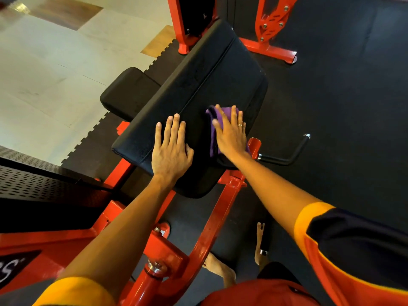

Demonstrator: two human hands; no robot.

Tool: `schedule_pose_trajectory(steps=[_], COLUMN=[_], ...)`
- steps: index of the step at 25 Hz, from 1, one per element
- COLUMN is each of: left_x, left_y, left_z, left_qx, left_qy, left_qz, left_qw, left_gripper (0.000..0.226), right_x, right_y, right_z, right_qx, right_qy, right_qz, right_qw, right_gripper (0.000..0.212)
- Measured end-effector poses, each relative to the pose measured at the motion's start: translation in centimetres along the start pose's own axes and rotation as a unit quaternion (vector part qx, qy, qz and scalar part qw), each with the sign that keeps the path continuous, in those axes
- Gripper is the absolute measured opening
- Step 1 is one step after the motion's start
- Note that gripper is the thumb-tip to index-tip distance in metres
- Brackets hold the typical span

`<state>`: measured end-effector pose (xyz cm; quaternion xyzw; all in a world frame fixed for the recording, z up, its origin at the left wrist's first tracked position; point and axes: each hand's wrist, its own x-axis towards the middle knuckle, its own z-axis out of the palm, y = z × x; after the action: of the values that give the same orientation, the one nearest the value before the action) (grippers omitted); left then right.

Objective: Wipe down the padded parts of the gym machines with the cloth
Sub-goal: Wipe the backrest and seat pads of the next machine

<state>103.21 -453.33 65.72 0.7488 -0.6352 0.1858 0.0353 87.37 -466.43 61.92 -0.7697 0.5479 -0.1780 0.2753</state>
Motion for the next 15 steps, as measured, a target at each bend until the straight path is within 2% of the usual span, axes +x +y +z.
schedule_pose_trajectory(steps=[2,3,4,6,8,10,12,15], left_x=[0.0,0.0,0.0,0.0,0.0,-0.1,0.0,0.0], left_y=[-0.1,-0.1,-0.2,-0.2,-0.1,-0.1,0.0,-0.1], left_z=[0.0,0.0,0.1,0.2,0.3,0.3,0.3,0.4], left_qx=[-0.003,-0.005,-0.006,-0.008,-0.014,-0.021,-0.030,-0.030], left_qy=[0.003,0.003,0.003,0.003,0.001,0.014,0.018,0.017], left_qz=[-0.007,-0.011,-0.012,-0.012,-0.013,-0.017,-0.023,-0.024], left_qw=[1.000,1.000,1.000,1.000,1.000,1.000,0.999,0.999], left_gripper=[0.067,0.067,0.068,0.068,0.067,0.066,0.064,0.062], right_x=[1.5,1.1,-0.2,-3.5,-5.0,-3.0,0.2,3.2], right_y=[-3.4,-4.8,-5.5,-4.8,-1.4,1.5,1.5,-3.4], right_z=[0.3,0.8,1.2,1.6,1.6,0.5,-0.8,-1.1], right_qx=[0.048,0.052,0.045,0.012,-0.060,-0.131,-0.121,0.001], right_qy=[0.024,0.031,0.035,0.022,-0.013,-0.013,0.005,0.020], right_qz=[0.069,0.066,0.031,-0.100,-0.234,-0.299,-0.267,-0.116], right_qw=[0.996,0.996,0.998,0.995,0.970,0.945,0.956,0.993], right_gripper=[0.056,0.056,0.057,0.058,0.060,0.061,0.059,0.055])
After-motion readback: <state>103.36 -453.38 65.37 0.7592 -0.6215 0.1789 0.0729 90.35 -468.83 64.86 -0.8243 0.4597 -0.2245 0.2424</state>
